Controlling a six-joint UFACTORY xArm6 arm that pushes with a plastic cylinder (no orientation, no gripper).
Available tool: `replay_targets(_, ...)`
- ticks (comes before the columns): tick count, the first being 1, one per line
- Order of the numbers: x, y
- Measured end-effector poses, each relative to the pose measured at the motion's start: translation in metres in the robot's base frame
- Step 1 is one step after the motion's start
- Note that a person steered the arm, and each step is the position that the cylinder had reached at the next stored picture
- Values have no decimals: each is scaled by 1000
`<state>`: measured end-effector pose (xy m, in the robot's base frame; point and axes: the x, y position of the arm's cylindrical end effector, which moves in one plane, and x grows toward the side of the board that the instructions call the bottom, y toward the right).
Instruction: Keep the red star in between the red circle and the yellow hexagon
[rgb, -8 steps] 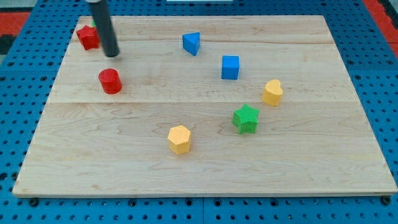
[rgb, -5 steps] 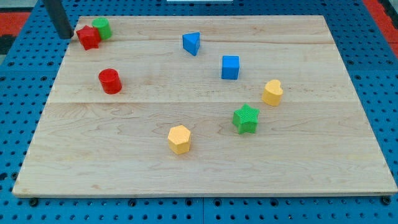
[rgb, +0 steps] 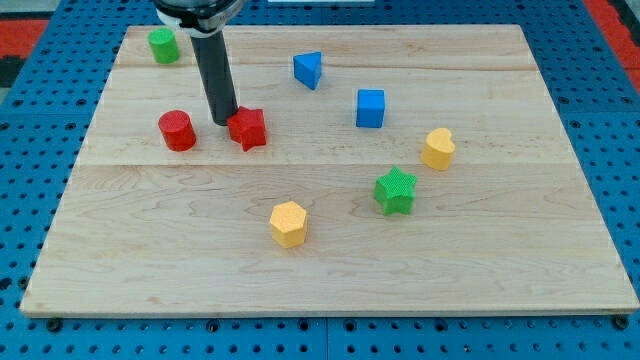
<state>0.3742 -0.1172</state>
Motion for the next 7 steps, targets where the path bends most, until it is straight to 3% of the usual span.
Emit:
replay_targets(1,-48,1)
replay_targets(2,-34,33)
replay_targets(4,49,19)
replay_targets(5,35,25)
replay_targets(6,35,72)
replay_targets(7,69,81)
